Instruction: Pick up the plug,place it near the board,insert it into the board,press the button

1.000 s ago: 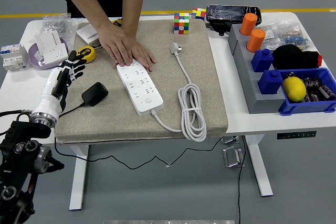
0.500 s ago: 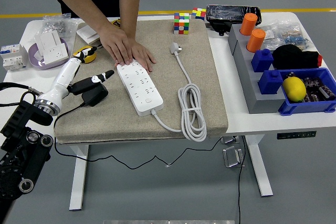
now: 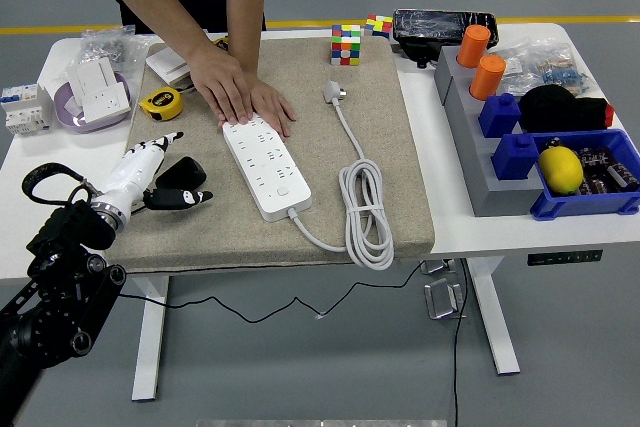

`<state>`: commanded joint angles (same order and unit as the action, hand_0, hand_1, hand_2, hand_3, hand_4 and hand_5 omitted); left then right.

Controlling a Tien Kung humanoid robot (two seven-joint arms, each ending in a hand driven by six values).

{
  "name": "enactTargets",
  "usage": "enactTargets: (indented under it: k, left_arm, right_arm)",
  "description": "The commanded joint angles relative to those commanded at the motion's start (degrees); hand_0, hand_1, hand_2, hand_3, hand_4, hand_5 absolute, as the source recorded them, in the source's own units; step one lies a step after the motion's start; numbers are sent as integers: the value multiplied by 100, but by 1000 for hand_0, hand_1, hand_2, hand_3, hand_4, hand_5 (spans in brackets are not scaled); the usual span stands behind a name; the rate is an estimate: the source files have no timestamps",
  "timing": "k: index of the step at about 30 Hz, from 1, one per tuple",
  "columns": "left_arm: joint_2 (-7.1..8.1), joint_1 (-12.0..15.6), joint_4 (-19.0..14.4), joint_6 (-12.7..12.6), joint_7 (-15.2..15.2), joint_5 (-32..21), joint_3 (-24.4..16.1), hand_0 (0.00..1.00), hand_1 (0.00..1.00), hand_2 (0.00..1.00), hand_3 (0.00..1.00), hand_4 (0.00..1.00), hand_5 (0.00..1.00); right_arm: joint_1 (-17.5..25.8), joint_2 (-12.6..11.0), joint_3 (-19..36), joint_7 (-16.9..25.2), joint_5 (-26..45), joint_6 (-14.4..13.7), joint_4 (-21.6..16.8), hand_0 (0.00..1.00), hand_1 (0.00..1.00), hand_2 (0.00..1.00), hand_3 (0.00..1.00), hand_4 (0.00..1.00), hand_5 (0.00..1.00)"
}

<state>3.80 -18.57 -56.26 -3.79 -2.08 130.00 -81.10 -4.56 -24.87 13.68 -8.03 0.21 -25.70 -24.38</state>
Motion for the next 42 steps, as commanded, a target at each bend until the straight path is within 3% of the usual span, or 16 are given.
enactTargets:
  k: [1, 2, 7, 8, 13, 14, 19, 20, 25, 26, 31, 32, 42]
  left_arm:
    - [-3, -5, 27, -51, -47, 0, -12, 998, 998, 977, 998, 998, 419]
    - [-12, -8, 59, -113, -119, 0, -38, 906, 900, 845, 963, 998, 425]
    - [-38, -1, 96, -172, -304, 0, -98, 906, 900, 845, 963, 998, 425]
    - [-40, -1, 96, -166, -314, 0, -96, 814, 744, 629, 733, 998, 426]
    - [-60, -9, 124, -158, -322, 0, -55, 814, 744, 629, 733, 998, 426]
    - [-67, -12, 138, -172, -319, 0, -51, 771, 660, 515, 598, 998, 427]
    - [-106, -41, 214, -225, -312, 0, -24, 771, 660, 515, 598, 998, 427]
    - [-112, -46, 226, -249, -307, 0, -18, 729, 611, 433, 428, 998, 420]
    - [-137, -78, 274, -386, -289, 0, -18, 729, 611, 433, 428, 998, 420]
    - [-139, -86, 286, -409, -287, 0, -20, 669, 558, 362, 355, 849, 357]
    - [-145, -107, 304, -518, -294, 0, -38, 669, 558, 362, 355, 849, 357]
    - [-147, -114, 300, -507, -301, 0, -44, 635, 479, 343, 329, 508, 304]
    - [-91, -138, 74, -471, -296, 0, 63, 626, 471, 342, 325, 486, 281]
  right_arm:
    - [-1, -1, 4, 0, -1, -2, -1, 865, 854, 833, 853, 998, 998]
    - [-5, -4, 9, 0, -7, -4, -4, 864, 852, 831, 853, 998, 998]
    - [-19, -4, 22, 1, -16, -8, -6, 864, 852, 831, 853, 998, 998]
    - [-21, -3, 25, 1, -16, -9, -6, 860, 849, 828, 853, 998, 998]
    - [-35, 6, 50, 3, -17, -15, -3, 860, 849, 828, 853, 998, 998]
    - [-37, 8, 53, 3, -17, -17, -1, 858, 849, 827, 852, 998, 998]
    - [-37, 12, 72, 1, -10, -31, 8, 858, 849, 827, 852, 998, 998]
    - [-36, 12, 72, 2, -7, -34, 10, 857, 848, 827, 852, 998, 998]
    - [-33, 20, 74, 11, 19, -52, 17, 857, 848, 827, 852, 998, 998]
    - [-33, 22, 75, 13, 20, -53, 18, 856, 847, 825, 852, 998, 998]
    - [-41, 27, 82, 18, 26, -64, 20, 856, 847, 825, 852, 998, 998]
    - [-45, 26, 82, 19, 28, -65, 21, 855, 846, 825, 853, 998, 998]
    - [-50, 38, 114, 32, 50, -94, 26, 855, 847, 824, 853, 998, 998]
